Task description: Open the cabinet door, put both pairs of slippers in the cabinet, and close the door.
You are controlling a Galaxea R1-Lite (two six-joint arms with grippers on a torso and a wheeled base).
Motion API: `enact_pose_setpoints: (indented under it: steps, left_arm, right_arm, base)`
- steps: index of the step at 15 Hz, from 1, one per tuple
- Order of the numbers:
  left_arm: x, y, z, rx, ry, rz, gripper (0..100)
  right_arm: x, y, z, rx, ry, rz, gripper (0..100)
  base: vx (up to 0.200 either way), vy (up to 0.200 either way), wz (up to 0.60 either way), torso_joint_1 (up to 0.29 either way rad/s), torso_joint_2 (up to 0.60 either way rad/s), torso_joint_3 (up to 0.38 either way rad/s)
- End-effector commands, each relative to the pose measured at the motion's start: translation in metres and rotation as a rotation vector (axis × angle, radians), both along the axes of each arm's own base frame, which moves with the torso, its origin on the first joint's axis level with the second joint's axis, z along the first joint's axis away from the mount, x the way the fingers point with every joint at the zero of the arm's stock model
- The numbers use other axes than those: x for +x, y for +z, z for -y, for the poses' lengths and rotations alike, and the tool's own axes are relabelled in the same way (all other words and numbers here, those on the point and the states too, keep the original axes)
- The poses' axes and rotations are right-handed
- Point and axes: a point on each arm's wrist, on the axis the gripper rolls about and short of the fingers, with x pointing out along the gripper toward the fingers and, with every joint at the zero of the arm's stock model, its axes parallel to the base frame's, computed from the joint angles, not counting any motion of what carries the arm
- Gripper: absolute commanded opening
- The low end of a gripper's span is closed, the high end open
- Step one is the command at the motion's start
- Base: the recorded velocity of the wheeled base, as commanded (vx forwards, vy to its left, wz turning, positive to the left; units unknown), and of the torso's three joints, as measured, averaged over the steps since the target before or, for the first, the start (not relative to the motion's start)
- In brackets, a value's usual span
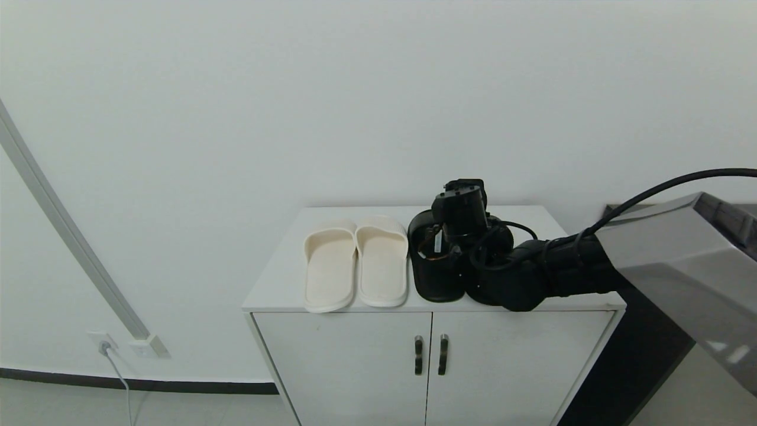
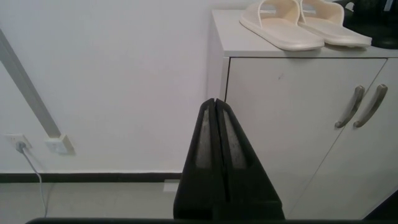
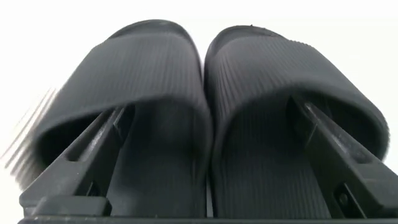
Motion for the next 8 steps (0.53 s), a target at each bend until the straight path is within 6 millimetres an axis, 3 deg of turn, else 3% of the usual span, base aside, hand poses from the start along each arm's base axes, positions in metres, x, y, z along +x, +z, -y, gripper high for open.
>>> enact_pose_setpoints:
  steps: [1, 6, 7, 8]
  left_arm:
    - [0.000, 0.000, 0.000, -0.001, 0.001, 0.000, 0]
    - [0.000, 0.000, 0.000, -0.001, 0.001, 0.000, 0]
    - [0.000, 0.000, 0.000, -0.002, 0.001, 0.000, 0]
    - [0.000, 0.000, 0.000, -0.002, 0.003, -0.001, 0]
  right_arm:
    - [0.011, -0.007, 0.000, -0.005, -0.013, -0.001, 100]
    - [0.024, -0.008, 0.002, -0.021, -0.026, 0.014, 100]
    - [0.024, -0.008, 0.001, -0.022, -0.026, 0.014, 0]
    - [0.024, -0.008, 0.001, -0.021, -0.026, 0.015, 0]
  base:
    - [0.000, 0.000, 0.00, 0.000, 0.00, 0.000]
    - [0.000, 0.000, 0.00, 0.000, 0.00, 0.000]
    - [0.000, 0.000, 0.00, 0.000, 0.00, 0.000]
    - [0.000, 0.000, 0.00, 0.000, 0.00, 0.000]
